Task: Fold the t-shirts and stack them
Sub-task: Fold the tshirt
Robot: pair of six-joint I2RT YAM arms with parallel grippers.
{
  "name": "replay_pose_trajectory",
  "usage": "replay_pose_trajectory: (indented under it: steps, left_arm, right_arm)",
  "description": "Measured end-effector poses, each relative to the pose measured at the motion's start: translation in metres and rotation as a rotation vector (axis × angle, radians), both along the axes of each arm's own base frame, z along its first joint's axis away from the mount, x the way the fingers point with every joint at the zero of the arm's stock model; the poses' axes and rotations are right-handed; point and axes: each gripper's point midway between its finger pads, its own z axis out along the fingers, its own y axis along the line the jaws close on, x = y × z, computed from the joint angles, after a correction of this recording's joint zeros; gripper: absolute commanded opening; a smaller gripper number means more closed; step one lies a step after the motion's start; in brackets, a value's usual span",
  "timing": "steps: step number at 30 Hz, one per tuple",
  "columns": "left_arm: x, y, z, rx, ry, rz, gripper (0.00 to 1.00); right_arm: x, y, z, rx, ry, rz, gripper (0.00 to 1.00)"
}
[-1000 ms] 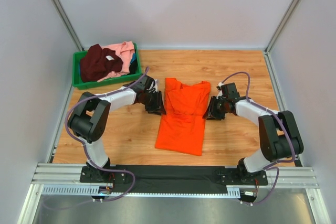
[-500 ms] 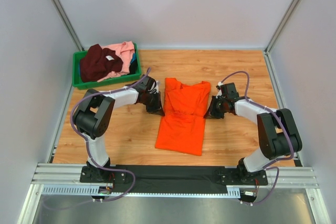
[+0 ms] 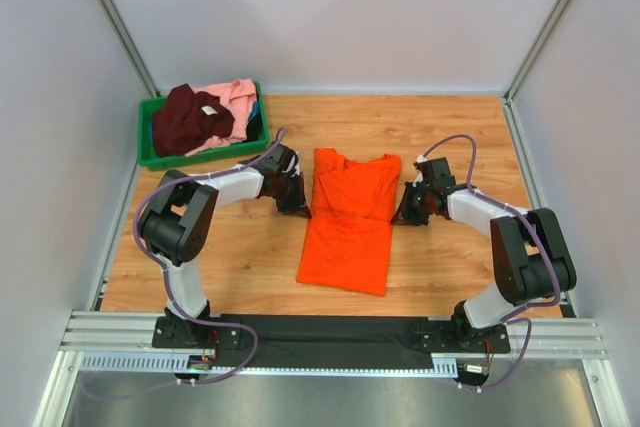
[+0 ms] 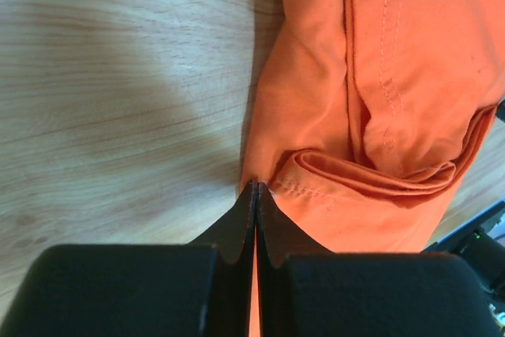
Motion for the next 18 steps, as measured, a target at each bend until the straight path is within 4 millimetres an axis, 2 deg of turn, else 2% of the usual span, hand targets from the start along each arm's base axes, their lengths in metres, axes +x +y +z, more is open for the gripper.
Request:
replay_pose_trajectory:
  steps: [8,9,10,13,18]
  left_arm:
    - [0.001,0.002,0.002,0.008,-0.007,0.016,0.01]
    - [0.0,0.002,0.004,0.006,-0.012,0.015,0.04]
    - [0.001,0.002,0.008,0.002,-0.022,0.014,0.12]
    - [0.004,0.0,0.023,-0.022,-0.068,0.0,0.23]
    - [0.008,-0.009,0.044,-0.088,-0.134,-0.036,0.27]
  right_arm:
    - [-0.001,-0.001,-0.001,-0.006,0.002,-0.01,0.0]
    - [-0.002,-0.001,-0.001,-0.006,0.003,-0.01,0.0]
    - [-0.002,-0.001,-0.001,-0.006,0.002,-0.01,0.0]
    - [-0.001,-0.001,0.0,-0.005,0.0,-0.01,0.0]
    - [-0.001,-0.001,0.001,-0.004,-0.003,-0.01,0.0]
